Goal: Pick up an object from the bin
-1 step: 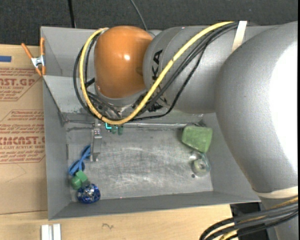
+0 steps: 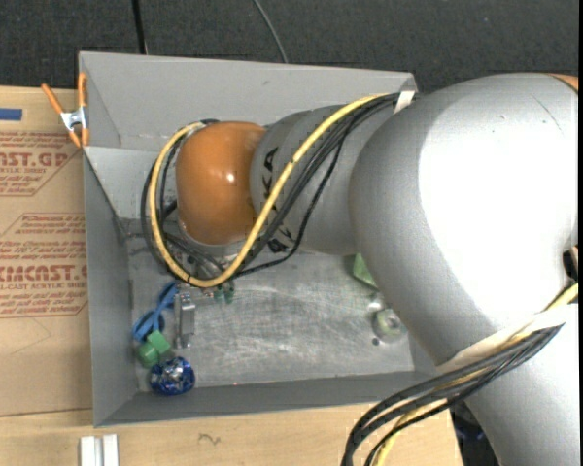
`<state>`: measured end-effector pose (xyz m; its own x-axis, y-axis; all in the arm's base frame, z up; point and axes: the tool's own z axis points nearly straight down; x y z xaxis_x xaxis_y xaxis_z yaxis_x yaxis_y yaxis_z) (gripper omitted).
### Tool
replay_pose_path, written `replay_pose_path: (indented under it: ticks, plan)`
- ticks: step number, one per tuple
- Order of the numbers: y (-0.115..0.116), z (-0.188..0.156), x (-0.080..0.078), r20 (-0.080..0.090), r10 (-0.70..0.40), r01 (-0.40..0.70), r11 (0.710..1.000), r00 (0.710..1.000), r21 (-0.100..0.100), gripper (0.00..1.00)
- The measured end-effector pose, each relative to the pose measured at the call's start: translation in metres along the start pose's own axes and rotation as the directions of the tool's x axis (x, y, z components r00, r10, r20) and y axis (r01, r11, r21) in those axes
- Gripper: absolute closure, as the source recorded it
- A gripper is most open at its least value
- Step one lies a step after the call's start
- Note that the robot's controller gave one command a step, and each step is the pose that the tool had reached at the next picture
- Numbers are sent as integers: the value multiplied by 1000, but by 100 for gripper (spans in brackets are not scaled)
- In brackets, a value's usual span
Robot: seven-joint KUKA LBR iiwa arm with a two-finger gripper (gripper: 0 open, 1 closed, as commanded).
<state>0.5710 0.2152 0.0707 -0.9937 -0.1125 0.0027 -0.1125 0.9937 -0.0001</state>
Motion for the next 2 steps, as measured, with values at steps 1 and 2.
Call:
replay_pose_path:
  ticks: [1, 2]
  plan:
    - [1, -5, -2, 5, 1, -1, 1000, 1000, -3, 100]
    - [13, -142, -12, 14, -8, 8, 1000, 1000, -3, 100]
